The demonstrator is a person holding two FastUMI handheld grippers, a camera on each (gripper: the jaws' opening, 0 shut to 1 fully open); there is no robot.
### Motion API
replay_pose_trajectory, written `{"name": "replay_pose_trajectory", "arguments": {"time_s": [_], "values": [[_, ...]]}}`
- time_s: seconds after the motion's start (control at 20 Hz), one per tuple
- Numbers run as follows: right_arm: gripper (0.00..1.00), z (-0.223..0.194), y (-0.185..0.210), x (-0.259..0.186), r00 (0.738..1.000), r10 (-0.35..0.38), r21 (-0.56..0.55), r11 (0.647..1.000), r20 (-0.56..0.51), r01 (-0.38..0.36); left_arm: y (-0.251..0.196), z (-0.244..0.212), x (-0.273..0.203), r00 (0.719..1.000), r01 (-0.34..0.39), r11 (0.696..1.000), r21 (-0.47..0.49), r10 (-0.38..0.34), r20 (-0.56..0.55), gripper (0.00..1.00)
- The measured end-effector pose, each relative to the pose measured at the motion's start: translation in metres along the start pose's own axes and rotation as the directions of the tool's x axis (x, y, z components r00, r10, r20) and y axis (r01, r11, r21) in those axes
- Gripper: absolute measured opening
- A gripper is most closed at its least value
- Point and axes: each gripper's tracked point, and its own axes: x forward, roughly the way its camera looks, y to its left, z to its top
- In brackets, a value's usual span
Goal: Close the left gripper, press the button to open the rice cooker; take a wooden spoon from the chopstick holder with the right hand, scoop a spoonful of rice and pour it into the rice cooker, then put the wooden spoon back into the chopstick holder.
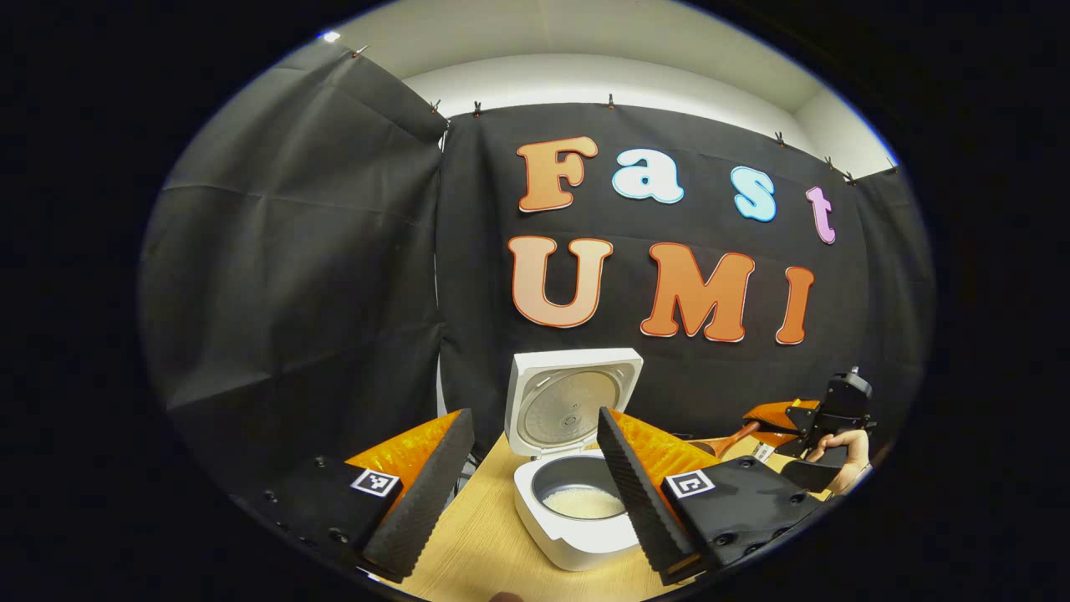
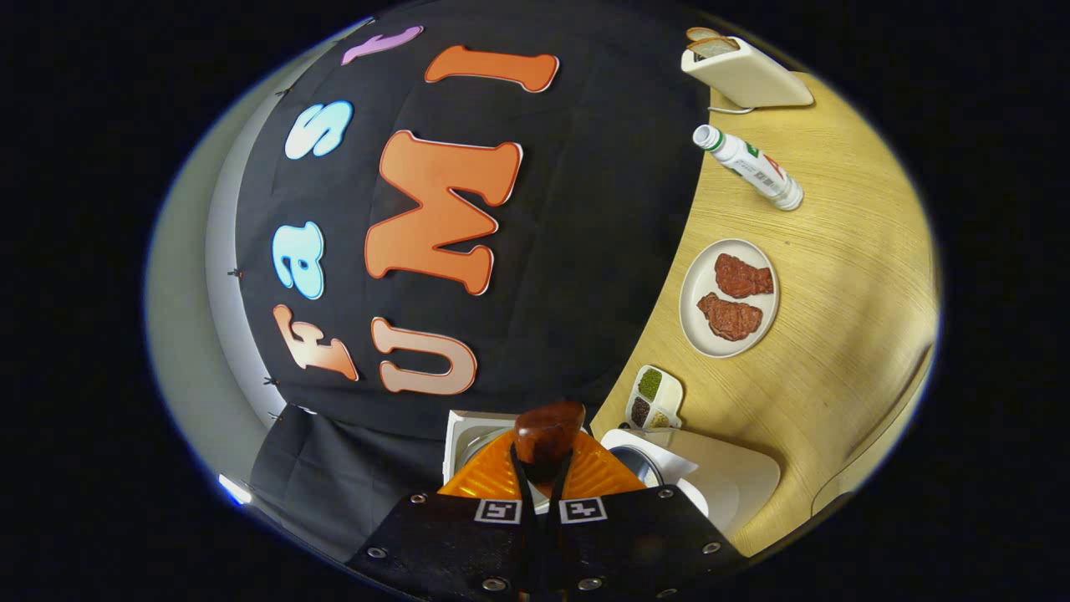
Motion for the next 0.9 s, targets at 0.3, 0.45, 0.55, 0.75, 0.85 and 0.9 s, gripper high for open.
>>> {"name": "replay_pose_trajectory", "arguments": {"time_s": [0.3,0.45,0.55,0.75,0.85,0.9], "values": [[0.02,-0.018,0.008,0.033,1.0,-0.026,-0.137,0.99,-0.003,0.025,0.007,0.005,-0.003,1.0,-0.015,1.0,0.007,0.015,0.008,0.97],[0.02,-0.02,0.012,0.04,1.0,-0.026,-0.224,0.974,0.017,0.029,0.012,0.005,-0.005,1.0,-0.022,1.0,0.012,0.022,0.003,1.0],[0.02,-0.022,0.014,0.044,0.999,-0.029,-0.28,0.959,0.031,0.036,0.017,0.005,-0.009,1.0,-0.031,0.999,0.011,0.031,0.004,1.0],[0.02,-0.022,0.024,0.045,0.999,-0.018,-0.363,0.931,0.047,0.033,0.023,0.005,-0.008,0.999,-0.044,0.999,-0.001,0.044,0.001,1.0],[0.02,-0.023,0.031,0.046,0.999,-0.005,-0.408,0.913,0.052,0.026,0.024,0.005,-0.009,0.999,-0.048,0.999,0.0,0.048,0.003,1.0],[0.02,-0.025,0.035,0.045,0.998,0.002,-0.438,0.899,0.057,0.023,0.025,0.004,-0.009,0.999,-0.047,0.999,-0.001,0.047,0.002,1.0]]}}
